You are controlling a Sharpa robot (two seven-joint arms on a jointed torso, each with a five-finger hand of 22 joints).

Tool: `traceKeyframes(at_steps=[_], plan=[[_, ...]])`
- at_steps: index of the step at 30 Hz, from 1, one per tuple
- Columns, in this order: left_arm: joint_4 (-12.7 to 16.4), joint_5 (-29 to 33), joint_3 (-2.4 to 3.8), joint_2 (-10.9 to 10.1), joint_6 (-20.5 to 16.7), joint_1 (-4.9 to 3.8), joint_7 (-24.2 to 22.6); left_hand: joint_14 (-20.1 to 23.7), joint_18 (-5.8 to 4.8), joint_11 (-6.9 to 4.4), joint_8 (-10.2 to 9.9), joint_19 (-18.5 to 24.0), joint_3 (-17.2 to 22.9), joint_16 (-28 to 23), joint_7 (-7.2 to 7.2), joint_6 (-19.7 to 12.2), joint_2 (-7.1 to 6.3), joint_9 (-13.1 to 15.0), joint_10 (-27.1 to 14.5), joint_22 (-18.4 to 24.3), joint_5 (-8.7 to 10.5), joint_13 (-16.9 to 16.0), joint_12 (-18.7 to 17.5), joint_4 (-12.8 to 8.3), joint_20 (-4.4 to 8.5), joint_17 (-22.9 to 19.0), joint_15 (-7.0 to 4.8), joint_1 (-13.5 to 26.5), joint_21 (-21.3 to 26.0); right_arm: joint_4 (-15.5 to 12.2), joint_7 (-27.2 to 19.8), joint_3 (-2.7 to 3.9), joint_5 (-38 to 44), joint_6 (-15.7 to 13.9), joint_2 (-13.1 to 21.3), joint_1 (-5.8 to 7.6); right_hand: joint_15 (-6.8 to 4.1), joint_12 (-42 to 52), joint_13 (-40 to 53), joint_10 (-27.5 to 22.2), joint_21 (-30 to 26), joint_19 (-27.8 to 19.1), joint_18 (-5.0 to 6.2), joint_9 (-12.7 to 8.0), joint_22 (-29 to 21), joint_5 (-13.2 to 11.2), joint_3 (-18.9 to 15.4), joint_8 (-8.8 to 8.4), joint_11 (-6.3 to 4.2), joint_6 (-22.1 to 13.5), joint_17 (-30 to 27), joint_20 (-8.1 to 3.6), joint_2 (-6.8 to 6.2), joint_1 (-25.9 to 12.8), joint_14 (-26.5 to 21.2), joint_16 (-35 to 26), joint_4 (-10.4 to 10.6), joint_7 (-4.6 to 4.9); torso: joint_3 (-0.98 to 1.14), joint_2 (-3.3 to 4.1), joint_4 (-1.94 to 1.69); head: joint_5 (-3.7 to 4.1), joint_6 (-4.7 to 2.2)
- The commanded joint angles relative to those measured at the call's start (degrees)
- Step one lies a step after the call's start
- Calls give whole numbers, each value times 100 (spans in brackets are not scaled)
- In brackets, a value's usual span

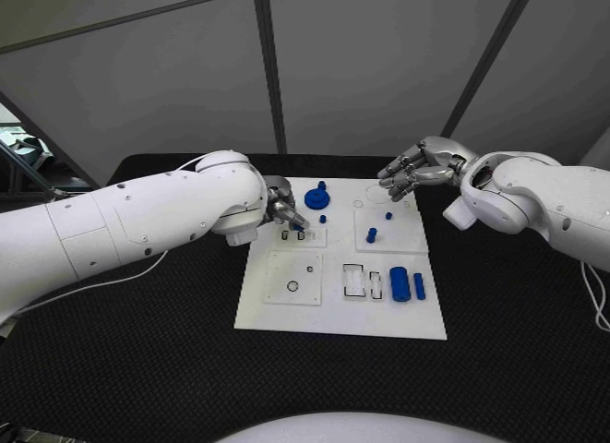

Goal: Assemble the parts on the task board

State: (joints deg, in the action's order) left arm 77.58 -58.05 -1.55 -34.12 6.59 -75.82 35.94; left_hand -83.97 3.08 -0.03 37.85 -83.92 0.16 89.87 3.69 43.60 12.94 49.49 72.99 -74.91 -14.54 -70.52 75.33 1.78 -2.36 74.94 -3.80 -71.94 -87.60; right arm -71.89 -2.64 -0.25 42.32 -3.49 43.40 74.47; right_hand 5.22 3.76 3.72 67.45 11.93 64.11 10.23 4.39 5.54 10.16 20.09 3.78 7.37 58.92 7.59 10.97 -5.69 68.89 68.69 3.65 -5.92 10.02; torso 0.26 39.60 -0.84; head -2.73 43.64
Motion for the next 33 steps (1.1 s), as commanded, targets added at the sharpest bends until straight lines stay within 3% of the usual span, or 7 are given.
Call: traceKeyframes(at_steps=[1, 10, 16, 20, 23, 24, 33], plan=[[-79, 440, 35, 44, 627, -60, 142, -603, -230, 1, 4, -471, 1018, 13, 20, -1, -7, 11, -50, -1273, 35, 25, -47, -962, -40, 1506, 32, 90, 13, 2, -9, 3, 14, 66, -11, 11, 7, -13, 4, -47, -28, 53, 18, 0, -12, 30, -43, -15, 12, 2, -11, 6, 23, -24, -47, -10, 7, 23, 3, 0, 5, -8, 4], [-577, 851, 57, 360, 1622, -193, 450, -603, -202, 27, -13, -415, 1230, 13, 46, -28, -2, 29, -116, -1188, 121, 80, -98, -1045, -65, 1506, 60, 257, 111, 8, -1, 3, 14, 68, -28, 11, 7, -13, 4, -47, -28, 53, 18, 0, -12, 30, -43, -15, 12, 2, -11, 6, 23, -24, -47, -10, 7, 23, 7, 4, 6, -12, 13], [-997, 885, -9, 641, 2131, -255, 538, -603, -190, 45, -16, -391, 1414, 13, 64, -53, 27, 59, -166, -1157, 366, 116, -128, -1110, -87, 1506, 82, 396, 150, 4, 9, 3, 14, 61, -38, 11, 7, -13, 4, -47, -28, 53, 18, 0, -12, 30, -43, -15, 12, 2, -11, 6, 23, -24, -47, -10, 7, 23, 6, 6, 11, -26, 17], [-1199, 839, -37, 787, 2202, -279, 558, -603, -191, 47, -14, -392, 1460, 13, 65, -58, 37, 67, -153, -1160, 392, 98, -114, -1136, -91, 1506, 84, 408, 149, 3, 10, 3, 14, 54, -46, 11, 8, -14, 4, -50, -34, 54, 18, 0, -16, 30, -47, -16, 13, 0, -14, 7, 21, -25, -48, -10, 6, 23, 4, 6, 9, -28, 23], [-1303, 770, -49, 867, 2166, -287, 563, -603, -192, 56, -10, -394, 1721, 13, 70, -74, 79, 99, -142, -1167, 1026, 76, -93, -1239, -94, 1506, 84, 440, 145, -1, 9, 3, 14, 49, -50, 11, 8, -14, 4, -50, -34, 54, 18, 0, -16, 30, -47, -16, 13, 0, -14, 7, 21, -25, -48, -10, 6, 23, 3, 7, 8, -30, 24], [-1342, 747, -59, 900, 2146, -289, 565, -603, -193, 59, -4, -396, 1821, 13, 77, -73, 72, 114, -135, -1170, 1116, 65, -82, -1257, -100, 1506, 92, 489, 142, -1, 9, 3, 14, 47, -53, 11, 8, -14, 4, -50, -34, 54, 18, 0, -16, 30, -47, -16, 13, 0, -14, 7, 21, -25, -48, -10, 6, 23, 4, 4, 2, -27, 27], [-1420, 666, -113, 992, 2052, -295, 574, -603, -195, 66, 21, -401, 2010, 13, 83, -72, 40, 163, -104, -1180, 1136, 29, -47, -1258, -108, 1506, 97, 623, 135, -9, 5, 3, 14, 37, -58, 12, 8, -14, 4, -50, -34, 54, 18, 0, -16, 30, -47, -16, 13, 0, -14, 7, 21, -25, -48, -10, 6, 23, 1, 4, 0, -31, 45]])
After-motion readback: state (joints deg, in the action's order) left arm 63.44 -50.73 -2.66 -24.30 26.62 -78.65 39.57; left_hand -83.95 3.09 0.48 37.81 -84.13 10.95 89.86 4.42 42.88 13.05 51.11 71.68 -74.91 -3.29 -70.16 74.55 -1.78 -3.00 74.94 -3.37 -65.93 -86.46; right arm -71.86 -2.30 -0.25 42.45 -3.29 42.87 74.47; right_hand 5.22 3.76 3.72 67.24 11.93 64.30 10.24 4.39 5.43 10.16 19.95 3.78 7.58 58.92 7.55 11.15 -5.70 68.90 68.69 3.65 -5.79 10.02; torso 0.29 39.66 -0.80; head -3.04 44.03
